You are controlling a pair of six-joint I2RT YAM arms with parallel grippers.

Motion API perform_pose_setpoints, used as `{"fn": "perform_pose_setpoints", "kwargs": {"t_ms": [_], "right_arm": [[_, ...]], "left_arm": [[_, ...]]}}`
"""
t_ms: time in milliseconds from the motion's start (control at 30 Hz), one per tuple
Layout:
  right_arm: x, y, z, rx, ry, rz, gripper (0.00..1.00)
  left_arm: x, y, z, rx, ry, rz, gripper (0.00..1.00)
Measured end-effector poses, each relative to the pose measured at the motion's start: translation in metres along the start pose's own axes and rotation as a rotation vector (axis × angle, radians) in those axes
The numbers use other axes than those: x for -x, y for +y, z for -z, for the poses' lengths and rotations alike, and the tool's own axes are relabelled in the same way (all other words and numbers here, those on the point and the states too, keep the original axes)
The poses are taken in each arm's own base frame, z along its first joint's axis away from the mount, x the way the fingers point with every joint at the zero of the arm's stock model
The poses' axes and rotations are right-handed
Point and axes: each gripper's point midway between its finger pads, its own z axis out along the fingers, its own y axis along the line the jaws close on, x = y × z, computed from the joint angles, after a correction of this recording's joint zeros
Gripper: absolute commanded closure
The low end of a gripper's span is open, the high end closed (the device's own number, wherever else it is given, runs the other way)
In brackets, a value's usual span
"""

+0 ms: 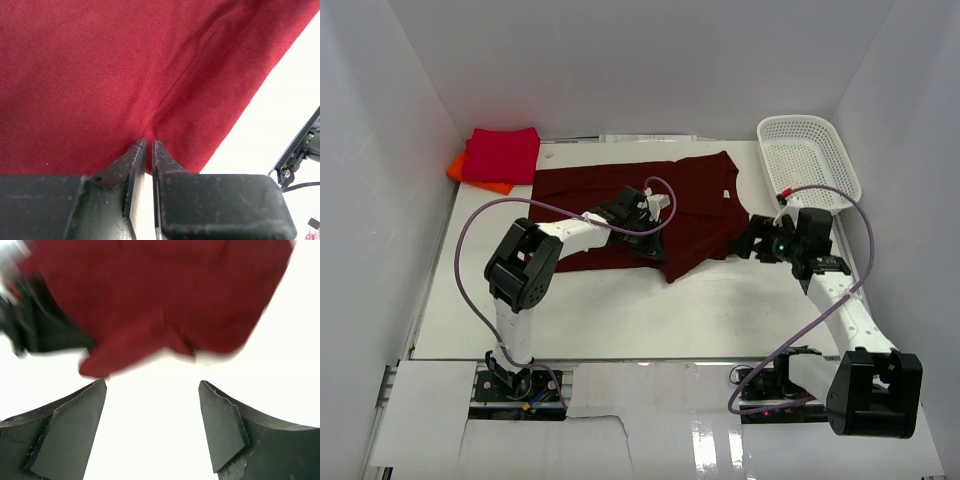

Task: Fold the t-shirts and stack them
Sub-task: Grap the side of the flattened tshirt closest away from the robot with both arms

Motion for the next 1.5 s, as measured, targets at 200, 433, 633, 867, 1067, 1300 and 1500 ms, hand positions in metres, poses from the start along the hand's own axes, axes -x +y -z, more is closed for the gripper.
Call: {"fn": "perform_pose_setpoints", "kwargs": {"t_ms": [200,433,633,867,1067,1300,1500], "right_arm": [[-0.075,-0.005,0.006,0.038,0.116,-0.031,0.33],[-0.104,-0.01,0.001,0.065,0.168,-0.054,0.36],[-0.103,-0.017,-0.017,0.081,0.166,-0.056,0.38],[-0.107,-0.028,-0.036,0.078,0.172,-0.072,0.41],[-0.108,-0.035,-0.048,0.078,0.166,-0.081,0.44],[-0.101,-0.041,-0.061,0.077,0.154,-0.078,0.47],[-0.094,-0.04,-0.074,0.093,0.15,-0.066,0.5]], "left_arm": [[0.005,-0.004,0.005,-0.002,-0.015,-0.016,0.78],[0.004,-0.003,0.005,0.0,-0.014,-0.017,0.78],[-0.003,0.0,0.005,0.007,-0.002,-0.011,0.78],[-0.004,0.001,0.005,0.008,0.001,-0.013,0.78],[-0.004,0.001,0.005,0.008,0.001,-0.017,0.78],[-0.004,0.001,0.005,0.008,0.001,-0.018,0.78],[-0.004,0.001,0.005,0.008,0.001,-0.022,0.78]]}}
